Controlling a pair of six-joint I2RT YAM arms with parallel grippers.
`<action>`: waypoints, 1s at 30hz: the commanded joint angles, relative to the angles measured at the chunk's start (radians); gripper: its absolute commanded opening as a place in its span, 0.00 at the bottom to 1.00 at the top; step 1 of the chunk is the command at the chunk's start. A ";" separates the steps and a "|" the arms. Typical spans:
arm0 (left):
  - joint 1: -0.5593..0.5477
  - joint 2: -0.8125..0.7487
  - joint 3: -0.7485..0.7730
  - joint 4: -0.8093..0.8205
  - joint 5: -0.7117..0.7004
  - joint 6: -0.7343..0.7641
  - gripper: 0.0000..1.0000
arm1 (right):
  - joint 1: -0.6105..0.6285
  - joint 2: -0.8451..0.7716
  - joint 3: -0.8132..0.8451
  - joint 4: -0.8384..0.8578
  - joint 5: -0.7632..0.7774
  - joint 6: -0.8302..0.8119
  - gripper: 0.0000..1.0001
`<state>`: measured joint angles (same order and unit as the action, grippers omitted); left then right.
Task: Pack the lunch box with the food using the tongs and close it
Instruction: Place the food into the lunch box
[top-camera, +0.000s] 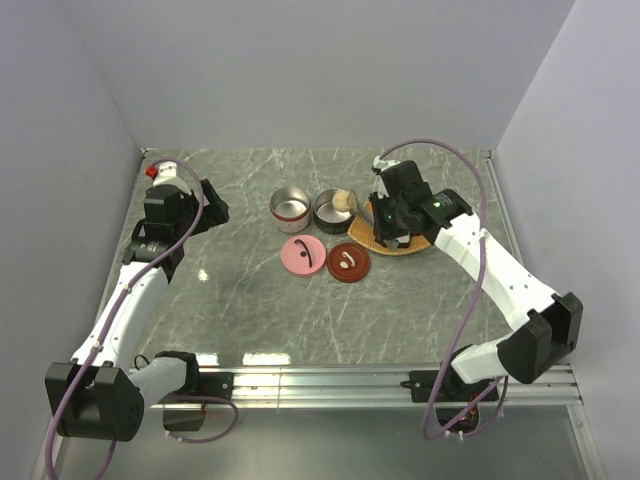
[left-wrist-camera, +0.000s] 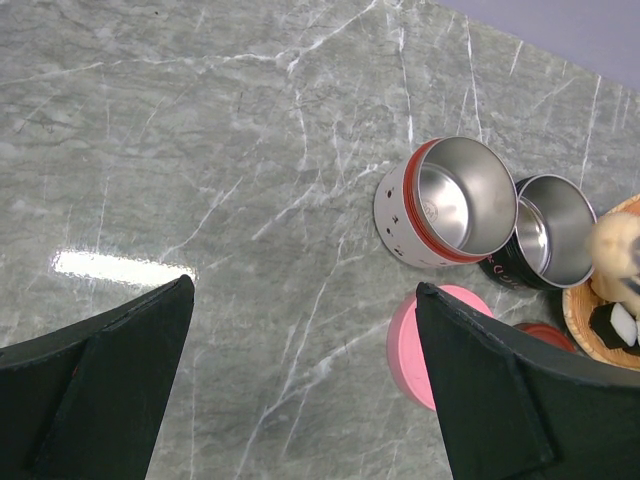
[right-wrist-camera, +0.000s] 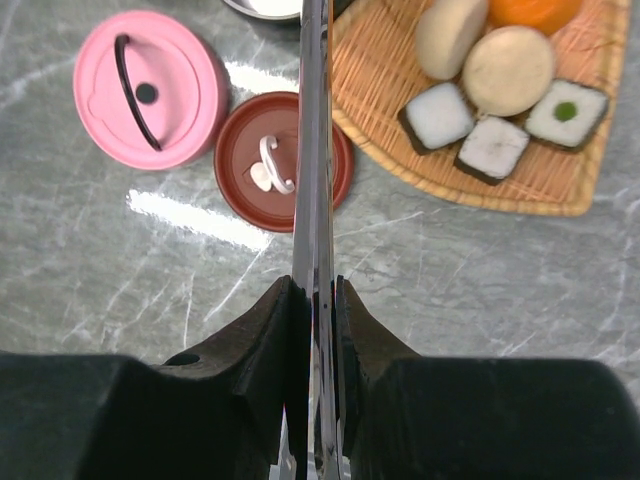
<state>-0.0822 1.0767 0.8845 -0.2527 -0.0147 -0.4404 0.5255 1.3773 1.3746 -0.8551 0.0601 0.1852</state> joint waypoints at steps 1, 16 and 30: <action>-0.004 -0.026 0.004 0.024 -0.010 -0.008 1.00 | 0.028 0.020 0.060 0.014 -0.003 -0.010 0.12; -0.004 -0.026 -0.004 0.024 -0.014 -0.008 1.00 | 0.168 0.221 0.259 0.024 -0.026 0.002 0.12; -0.004 -0.026 -0.001 0.021 -0.033 -0.009 0.99 | 0.196 0.316 0.389 0.011 0.038 -0.007 0.30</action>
<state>-0.0826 1.0756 0.8845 -0.2531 -0.0391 -0.4423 0.7204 1.7073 1.7020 -0.8616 0.0628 0.1852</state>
